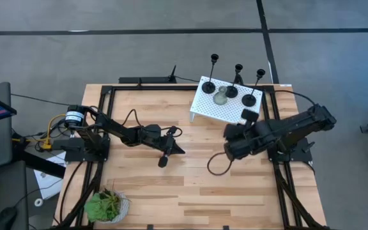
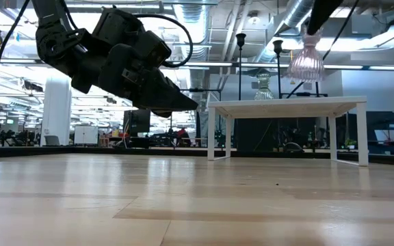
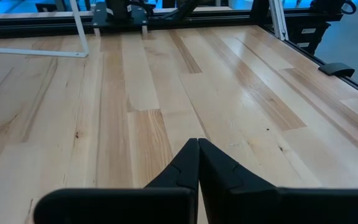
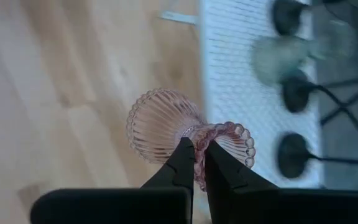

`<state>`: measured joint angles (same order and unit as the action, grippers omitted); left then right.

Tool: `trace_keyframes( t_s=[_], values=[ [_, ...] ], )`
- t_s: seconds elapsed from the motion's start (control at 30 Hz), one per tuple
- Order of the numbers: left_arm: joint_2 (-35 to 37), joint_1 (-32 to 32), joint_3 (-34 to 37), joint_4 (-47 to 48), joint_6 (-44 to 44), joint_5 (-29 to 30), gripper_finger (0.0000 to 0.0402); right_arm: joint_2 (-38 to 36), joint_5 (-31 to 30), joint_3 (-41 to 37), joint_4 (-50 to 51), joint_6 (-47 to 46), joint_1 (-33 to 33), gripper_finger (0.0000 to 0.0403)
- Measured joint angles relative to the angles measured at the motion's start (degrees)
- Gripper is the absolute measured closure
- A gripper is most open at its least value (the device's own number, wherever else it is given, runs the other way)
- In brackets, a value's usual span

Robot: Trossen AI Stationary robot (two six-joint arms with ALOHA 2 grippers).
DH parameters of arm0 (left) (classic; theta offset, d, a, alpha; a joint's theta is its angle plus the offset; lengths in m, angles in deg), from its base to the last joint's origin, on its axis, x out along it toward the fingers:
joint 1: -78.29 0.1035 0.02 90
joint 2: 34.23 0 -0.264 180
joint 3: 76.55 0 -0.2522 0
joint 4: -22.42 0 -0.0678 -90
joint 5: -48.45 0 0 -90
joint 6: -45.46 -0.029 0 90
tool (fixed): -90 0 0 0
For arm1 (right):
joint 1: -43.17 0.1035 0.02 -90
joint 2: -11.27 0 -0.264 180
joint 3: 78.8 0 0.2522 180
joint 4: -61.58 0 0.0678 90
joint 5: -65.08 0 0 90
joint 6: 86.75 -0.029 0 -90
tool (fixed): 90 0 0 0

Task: Pick & Place candle stick holders
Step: Put the pink candle holder on the shelf

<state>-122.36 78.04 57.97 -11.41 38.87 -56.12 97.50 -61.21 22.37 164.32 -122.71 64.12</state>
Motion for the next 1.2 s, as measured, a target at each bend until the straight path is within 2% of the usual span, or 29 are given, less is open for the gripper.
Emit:
trace_keyframes(
  t_s=[0.23,0.73,0.87,1.2],
  values=[
    [0.0,0.0,0.0,0.1,0.0,0.0,0.0398,-1.8,-1.5,4.0,0.8,4.3,-5.0,0.0399],
    [0.0,0.0,0.0,0.4,0.0,0.0,0.0398,-3.0,-1.2,3.9,-1.1,16.5,-20.7,0.0399],
    [0.0,0.0,0.0,0.9,0.0,0.0,0.0398,-3.0,3.0,3.9,-1.0,18.4,-25.3,0.0399],
    [0.0,0.0,0.0,1.8,0.0,0.0,0.0398,-3.0,6.8,3.6,-1.2,21.4,-32.2,0.0399]
  ],
)
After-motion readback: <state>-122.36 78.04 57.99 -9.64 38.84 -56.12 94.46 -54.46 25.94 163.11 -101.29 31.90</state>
